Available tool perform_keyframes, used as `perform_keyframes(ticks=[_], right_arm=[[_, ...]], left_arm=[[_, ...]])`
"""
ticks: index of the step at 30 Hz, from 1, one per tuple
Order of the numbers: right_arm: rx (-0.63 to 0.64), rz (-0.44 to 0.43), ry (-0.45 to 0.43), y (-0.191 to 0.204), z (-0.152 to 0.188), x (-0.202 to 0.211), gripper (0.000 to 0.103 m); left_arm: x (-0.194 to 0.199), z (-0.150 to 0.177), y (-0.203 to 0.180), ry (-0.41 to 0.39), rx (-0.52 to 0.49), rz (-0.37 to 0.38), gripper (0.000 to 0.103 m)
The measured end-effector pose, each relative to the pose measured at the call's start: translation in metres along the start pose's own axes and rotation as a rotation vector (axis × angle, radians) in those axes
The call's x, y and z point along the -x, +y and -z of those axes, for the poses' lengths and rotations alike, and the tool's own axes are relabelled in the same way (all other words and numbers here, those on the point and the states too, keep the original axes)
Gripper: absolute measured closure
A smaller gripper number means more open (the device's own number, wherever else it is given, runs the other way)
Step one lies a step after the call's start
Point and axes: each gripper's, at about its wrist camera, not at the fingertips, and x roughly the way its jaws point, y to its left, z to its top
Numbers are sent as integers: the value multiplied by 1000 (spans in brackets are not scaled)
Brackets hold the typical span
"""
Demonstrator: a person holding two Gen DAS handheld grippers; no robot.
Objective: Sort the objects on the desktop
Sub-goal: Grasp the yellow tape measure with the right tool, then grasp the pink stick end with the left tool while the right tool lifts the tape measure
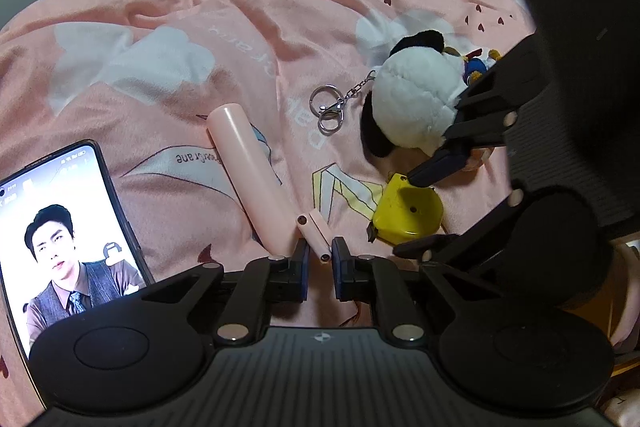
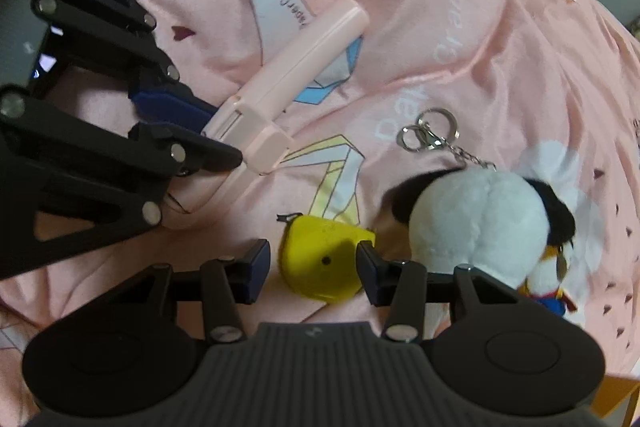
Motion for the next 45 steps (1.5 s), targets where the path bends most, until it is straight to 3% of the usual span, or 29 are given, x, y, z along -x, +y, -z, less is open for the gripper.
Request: perform_keyframes(ticks=[8, 20, 23, 25, 31, 45], right_arm=[[103, 26, 88, 5, -9, -21, 46], [219, 104, 94, 29, -7, -25, 44], [198, 107, 97, 28, -7, -23, 48], [176, 90, 82, 26, -6, -14, 64], [61, 84, 48, 7, -1, 10, 79], [-42, 140, 24, 2, 1, 3, 82]], left_arm=[[1, 2, -2, -4, -7, -6, 89], [3, 3, -3, -8, -7, -4, 89], [3, 2, -3, -10, -7, -3, 89], [3, 1, -3, -11, -6, 0, 89], [3, 2, -1, -13, -6, 2, 89], [3, 0, 3, -20, 4, 13, 89]])
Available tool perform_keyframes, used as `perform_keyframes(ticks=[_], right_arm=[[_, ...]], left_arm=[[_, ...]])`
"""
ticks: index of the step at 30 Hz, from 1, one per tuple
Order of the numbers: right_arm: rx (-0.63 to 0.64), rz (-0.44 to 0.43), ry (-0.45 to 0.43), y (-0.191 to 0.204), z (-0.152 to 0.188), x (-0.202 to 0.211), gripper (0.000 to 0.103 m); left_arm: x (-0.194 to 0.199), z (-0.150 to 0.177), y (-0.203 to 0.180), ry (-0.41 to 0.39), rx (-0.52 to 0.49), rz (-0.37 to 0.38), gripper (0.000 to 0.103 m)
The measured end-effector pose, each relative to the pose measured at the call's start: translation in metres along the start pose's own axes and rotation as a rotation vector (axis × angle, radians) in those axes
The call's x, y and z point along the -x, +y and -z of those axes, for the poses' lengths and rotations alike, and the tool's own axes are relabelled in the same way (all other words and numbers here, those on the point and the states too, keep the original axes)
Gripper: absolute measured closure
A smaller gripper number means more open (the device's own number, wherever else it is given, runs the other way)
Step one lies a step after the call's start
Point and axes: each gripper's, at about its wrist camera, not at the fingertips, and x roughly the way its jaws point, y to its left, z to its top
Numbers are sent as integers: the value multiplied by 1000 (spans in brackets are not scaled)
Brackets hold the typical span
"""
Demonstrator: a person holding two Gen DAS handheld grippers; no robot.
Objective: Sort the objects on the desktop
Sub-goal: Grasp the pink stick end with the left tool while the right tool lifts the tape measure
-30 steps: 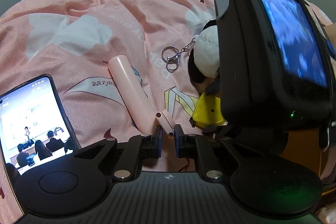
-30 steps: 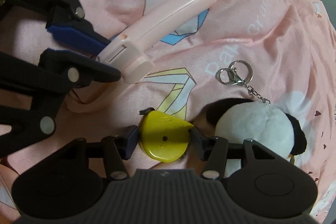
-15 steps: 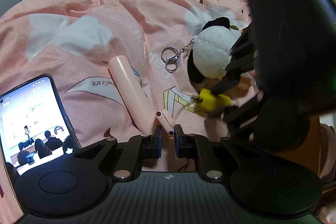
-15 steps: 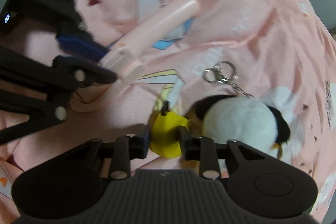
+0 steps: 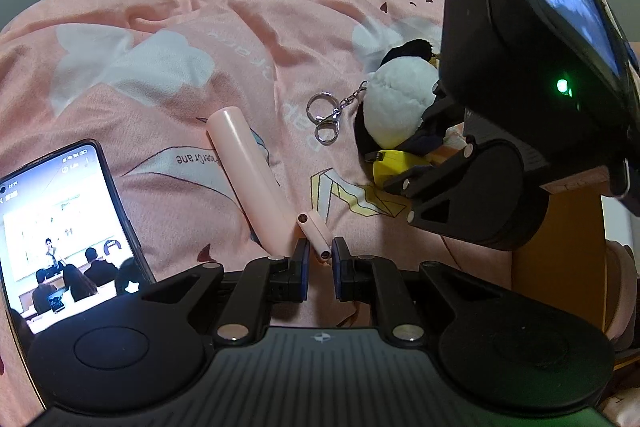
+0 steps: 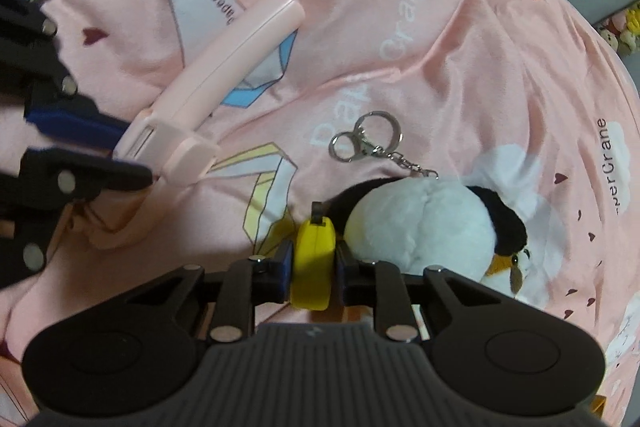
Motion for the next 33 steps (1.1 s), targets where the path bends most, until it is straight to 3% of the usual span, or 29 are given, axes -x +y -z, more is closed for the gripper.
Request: perform_keyframes(ticks=[4, 7, 11, 19, 23, 27, 33], right_arm=[[-111, -26, -53, -8, 12, 25, 82], [-253, -51, -126, -18, 41, 45, 82], [-433, -48, -237, -34, 43, 82, 82], [-720, 95, -383, -55, 109, 141, 82], [-823, 146, -389, -54, 152, 166, 82], [-913, 181, -378, -46, 181, 160, 82], [-1040, 208, -371, -38, 218, 153, 82]], left_arm=[[1, 0, -1, -13, 3, -2, 89], [7, 1, 2, -34, 21, 8, 88], [15, 3, 5, -49, 36, 23, 88], [17, 3, 0, -68, 21, -21, 82], [12, 2, -3, -65, 19, -29, 81], [5, -1, -4, -57, 30, -64, 82], [7, -3, 3, -54, 80, -35, 87]])
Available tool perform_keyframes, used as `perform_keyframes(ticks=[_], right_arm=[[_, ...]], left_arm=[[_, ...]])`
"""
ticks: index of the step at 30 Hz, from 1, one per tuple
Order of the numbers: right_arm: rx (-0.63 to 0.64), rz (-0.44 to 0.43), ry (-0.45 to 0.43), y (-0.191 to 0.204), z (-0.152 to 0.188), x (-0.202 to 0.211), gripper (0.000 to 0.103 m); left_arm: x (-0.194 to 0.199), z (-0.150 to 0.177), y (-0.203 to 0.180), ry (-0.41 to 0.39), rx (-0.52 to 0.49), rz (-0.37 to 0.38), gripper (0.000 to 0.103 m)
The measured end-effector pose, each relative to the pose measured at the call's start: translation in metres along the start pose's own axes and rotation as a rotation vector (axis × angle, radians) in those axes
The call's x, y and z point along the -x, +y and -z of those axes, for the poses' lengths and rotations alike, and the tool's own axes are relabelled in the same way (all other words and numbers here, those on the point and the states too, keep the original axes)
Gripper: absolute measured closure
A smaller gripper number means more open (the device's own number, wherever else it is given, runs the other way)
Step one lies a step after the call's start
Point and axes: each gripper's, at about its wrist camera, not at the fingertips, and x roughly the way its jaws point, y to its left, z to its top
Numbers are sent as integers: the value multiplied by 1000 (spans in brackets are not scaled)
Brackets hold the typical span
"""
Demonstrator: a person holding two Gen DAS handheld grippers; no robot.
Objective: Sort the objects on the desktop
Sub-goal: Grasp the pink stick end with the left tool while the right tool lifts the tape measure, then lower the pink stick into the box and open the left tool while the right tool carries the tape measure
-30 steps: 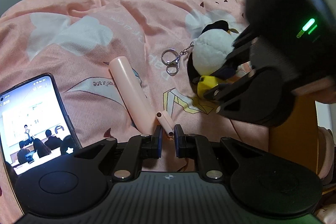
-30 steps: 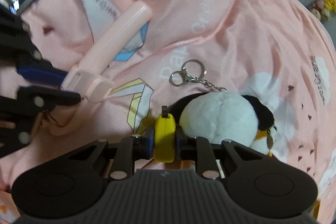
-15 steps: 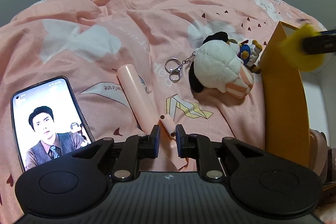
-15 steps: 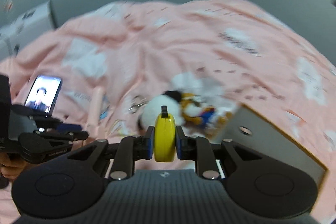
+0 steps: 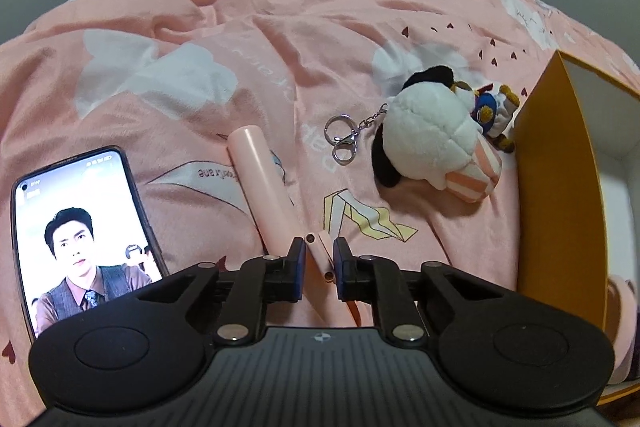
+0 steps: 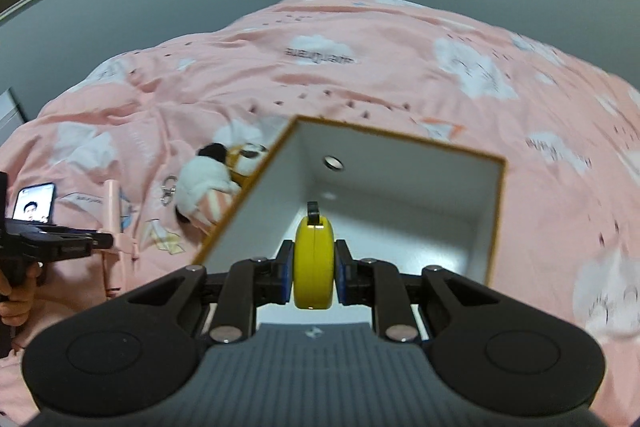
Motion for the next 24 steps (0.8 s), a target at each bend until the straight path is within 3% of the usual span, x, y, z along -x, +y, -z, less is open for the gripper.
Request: perform_keyframes(ticks=[10, 21, 24], right_arm=[[-124, -7, -60, -18, 30, 12, 82], [-150, -15, -125, -21, 41, 25, 82], [-147, -20, -146, -21, 38, 28, 82]], left_arm=[[30, -26, 22, 43, 147, 208, 96], [90, -64, -14, -52, 67, 356, 96], [105, -75, -35, -77, 23, 427, 96]])
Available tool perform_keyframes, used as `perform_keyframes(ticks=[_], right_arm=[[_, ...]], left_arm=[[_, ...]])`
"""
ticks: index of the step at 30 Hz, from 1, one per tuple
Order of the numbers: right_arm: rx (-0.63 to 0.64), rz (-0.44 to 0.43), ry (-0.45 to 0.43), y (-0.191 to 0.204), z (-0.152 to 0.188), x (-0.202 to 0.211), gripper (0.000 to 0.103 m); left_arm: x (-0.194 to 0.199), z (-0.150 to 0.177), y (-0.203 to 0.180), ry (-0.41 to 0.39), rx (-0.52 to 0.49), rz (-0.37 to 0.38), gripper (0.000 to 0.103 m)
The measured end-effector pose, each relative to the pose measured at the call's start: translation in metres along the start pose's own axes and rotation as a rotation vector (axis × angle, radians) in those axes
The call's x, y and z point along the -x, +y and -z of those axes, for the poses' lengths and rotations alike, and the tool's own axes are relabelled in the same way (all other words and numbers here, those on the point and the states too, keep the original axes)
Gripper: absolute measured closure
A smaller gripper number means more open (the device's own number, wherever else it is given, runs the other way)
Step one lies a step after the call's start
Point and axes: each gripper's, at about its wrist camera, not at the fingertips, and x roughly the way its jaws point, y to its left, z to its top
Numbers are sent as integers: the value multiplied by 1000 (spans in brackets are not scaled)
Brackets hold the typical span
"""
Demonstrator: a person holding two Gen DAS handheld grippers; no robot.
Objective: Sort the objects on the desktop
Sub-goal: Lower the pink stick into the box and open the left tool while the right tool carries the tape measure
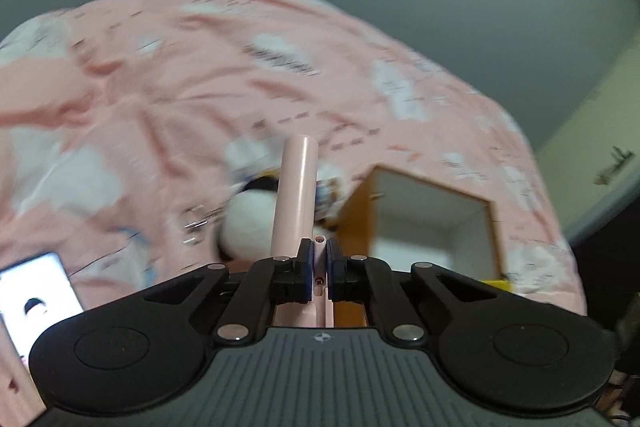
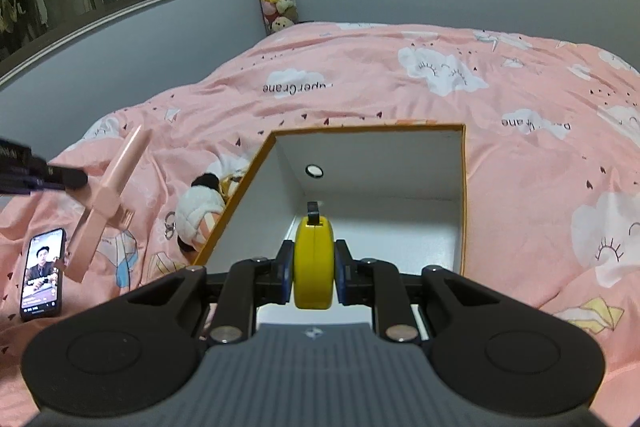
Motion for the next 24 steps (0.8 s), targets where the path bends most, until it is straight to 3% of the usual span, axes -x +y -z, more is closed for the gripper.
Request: perform_keyframes(ticks=[6, 10, 16, 24], right_arm=[[-17, -10, -18, -2, -3, 1, 82], [-39, -1, -10, -7, -2, -1, 82], [-67, 2, 5, -15, 0, -10, 82], [-57, -8, 43, -12, 2, -37, 82]], left_arm=[[-26, -14, -48, 4, -45, 131, 96], [-68, -12, -68, 68, -41, 172, 97], [-122, 5, -77, 178, -32, 168, 97], [-159, 16, -81, 228, -72, 92, 97]])
